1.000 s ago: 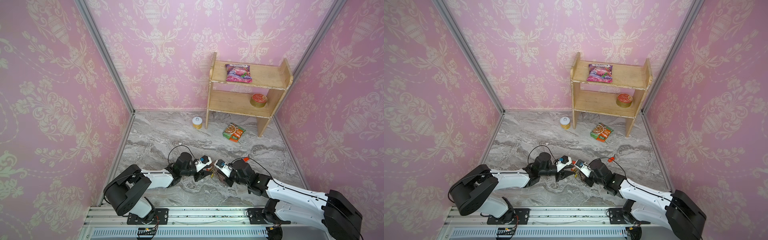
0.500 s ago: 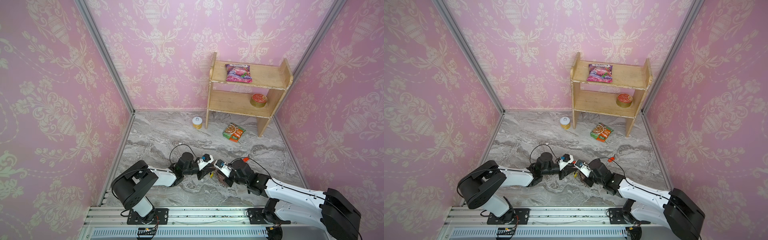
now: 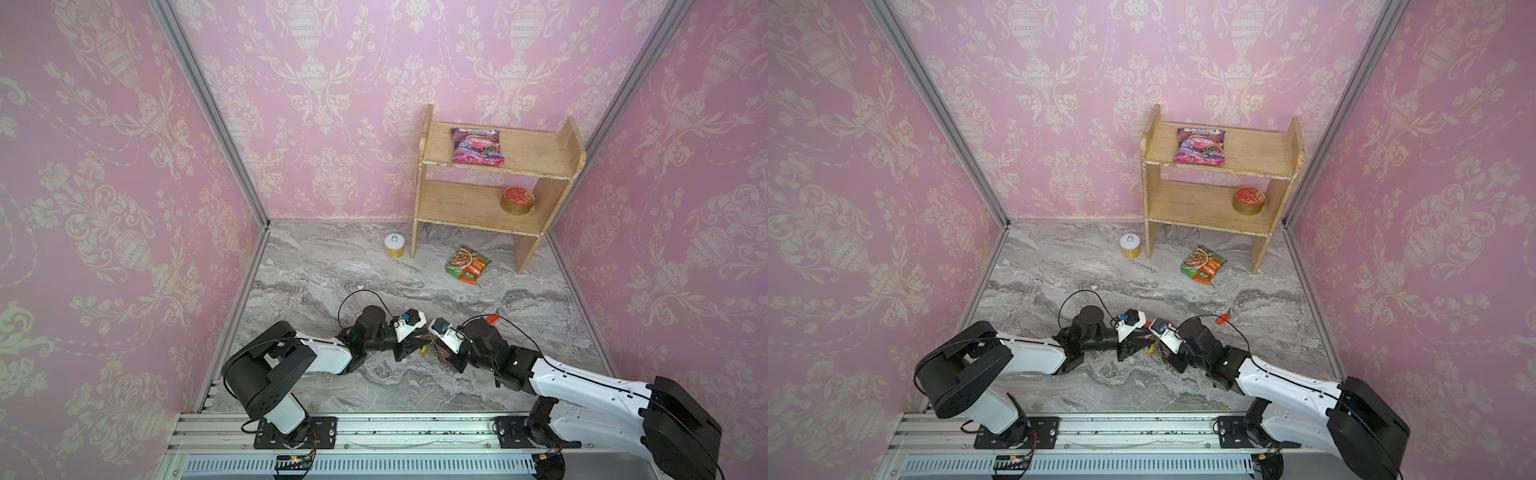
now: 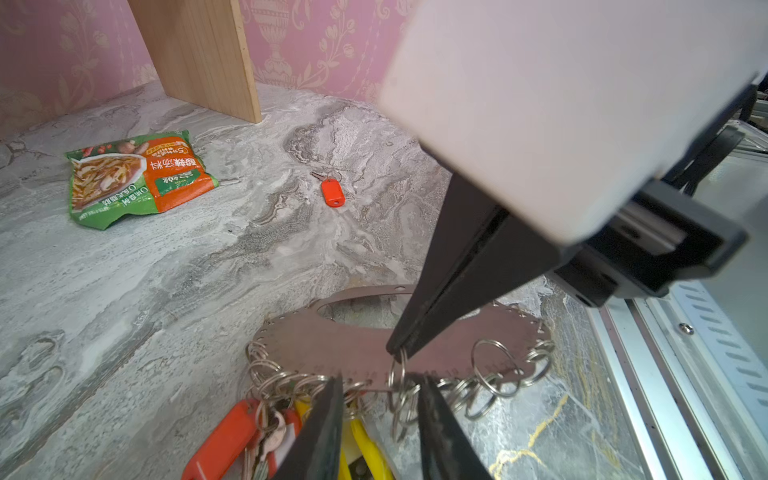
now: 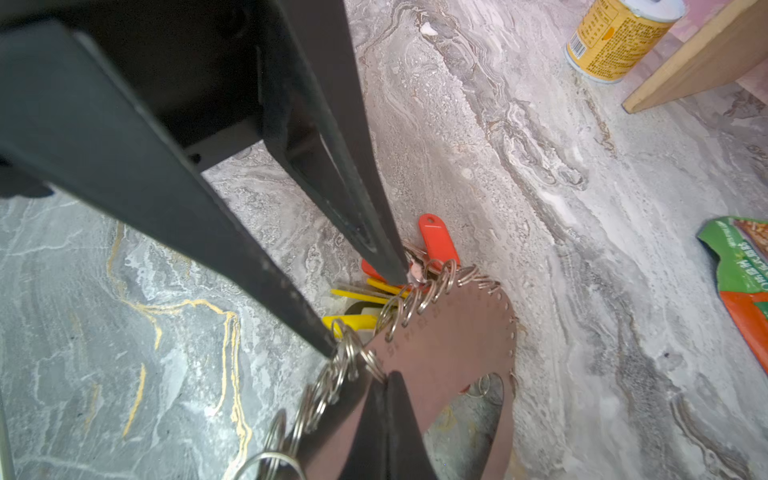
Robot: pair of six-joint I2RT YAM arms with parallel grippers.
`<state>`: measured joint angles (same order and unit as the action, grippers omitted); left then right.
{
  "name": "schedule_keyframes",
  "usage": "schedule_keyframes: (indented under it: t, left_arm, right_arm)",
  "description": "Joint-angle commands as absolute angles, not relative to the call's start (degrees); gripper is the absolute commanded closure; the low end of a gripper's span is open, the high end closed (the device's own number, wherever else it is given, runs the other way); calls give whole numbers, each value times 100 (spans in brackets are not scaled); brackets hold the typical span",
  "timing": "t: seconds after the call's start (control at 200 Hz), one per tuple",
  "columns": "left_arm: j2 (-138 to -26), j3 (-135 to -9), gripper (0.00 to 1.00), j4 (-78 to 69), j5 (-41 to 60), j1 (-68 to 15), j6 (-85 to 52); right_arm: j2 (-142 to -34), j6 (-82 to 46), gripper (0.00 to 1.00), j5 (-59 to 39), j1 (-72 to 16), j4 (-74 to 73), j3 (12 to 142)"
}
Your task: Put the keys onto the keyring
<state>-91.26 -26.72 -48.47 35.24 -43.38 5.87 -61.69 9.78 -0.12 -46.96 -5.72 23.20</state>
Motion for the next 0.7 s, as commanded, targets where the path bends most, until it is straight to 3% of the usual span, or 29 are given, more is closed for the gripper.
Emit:
schedule_keyframes:
  t: [0.0, 0.26, 0.696]
  left_arm:
    - [-9124, -2605, 67, -4898, 3700, -4386, 465]
    - [-9428, -2670, 77, -5183, 3766, -4407, 373]
    - [-9492, -2646, 79, -5452, 3586, -4421, 360]
  right_arm:
    - [-6067, 781, 100, 9, -4652, -829, 2405]
    - [-6004, 714, 100, -55, -4628, -801, 2430]
    - [-6031, 631, 100, -218, -4585, -870, 2399]
